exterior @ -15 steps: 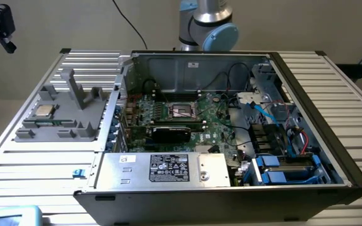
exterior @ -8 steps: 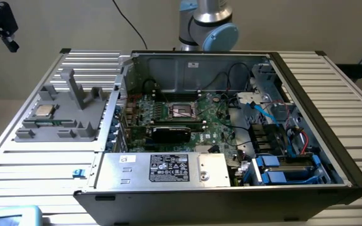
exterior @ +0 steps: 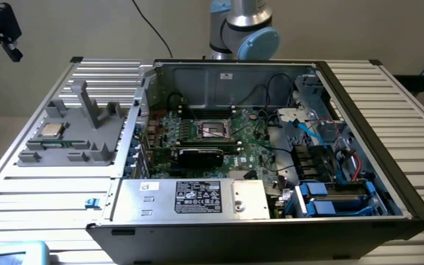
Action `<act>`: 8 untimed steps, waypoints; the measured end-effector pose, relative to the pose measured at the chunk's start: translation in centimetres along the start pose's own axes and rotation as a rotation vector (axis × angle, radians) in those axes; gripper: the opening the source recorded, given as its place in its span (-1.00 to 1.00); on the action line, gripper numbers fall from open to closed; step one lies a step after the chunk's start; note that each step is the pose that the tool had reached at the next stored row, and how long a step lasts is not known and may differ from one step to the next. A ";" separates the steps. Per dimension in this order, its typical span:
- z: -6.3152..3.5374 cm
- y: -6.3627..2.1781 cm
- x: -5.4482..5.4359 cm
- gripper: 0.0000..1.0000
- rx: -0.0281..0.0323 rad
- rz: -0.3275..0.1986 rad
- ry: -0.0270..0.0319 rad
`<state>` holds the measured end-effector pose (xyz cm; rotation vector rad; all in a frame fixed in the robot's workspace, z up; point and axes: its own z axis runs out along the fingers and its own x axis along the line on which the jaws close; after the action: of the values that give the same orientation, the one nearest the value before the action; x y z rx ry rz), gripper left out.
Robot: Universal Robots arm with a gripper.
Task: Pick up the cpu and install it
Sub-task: 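Pick up the cpu and move it towards the insertion slot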
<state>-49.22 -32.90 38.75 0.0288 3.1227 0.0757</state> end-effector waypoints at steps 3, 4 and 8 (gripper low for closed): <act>0.10 -0.01 0.0 0.30 0.0001 0.000 0.0013; 0.13 -0.01 0.0 0.30 0.0002 0.000 0.0025; 0.42 -0.03 0.0 0.30 0.0005 0.001 0.0127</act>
<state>-49.21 -32.90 38.33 0.0294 3.1354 0.0755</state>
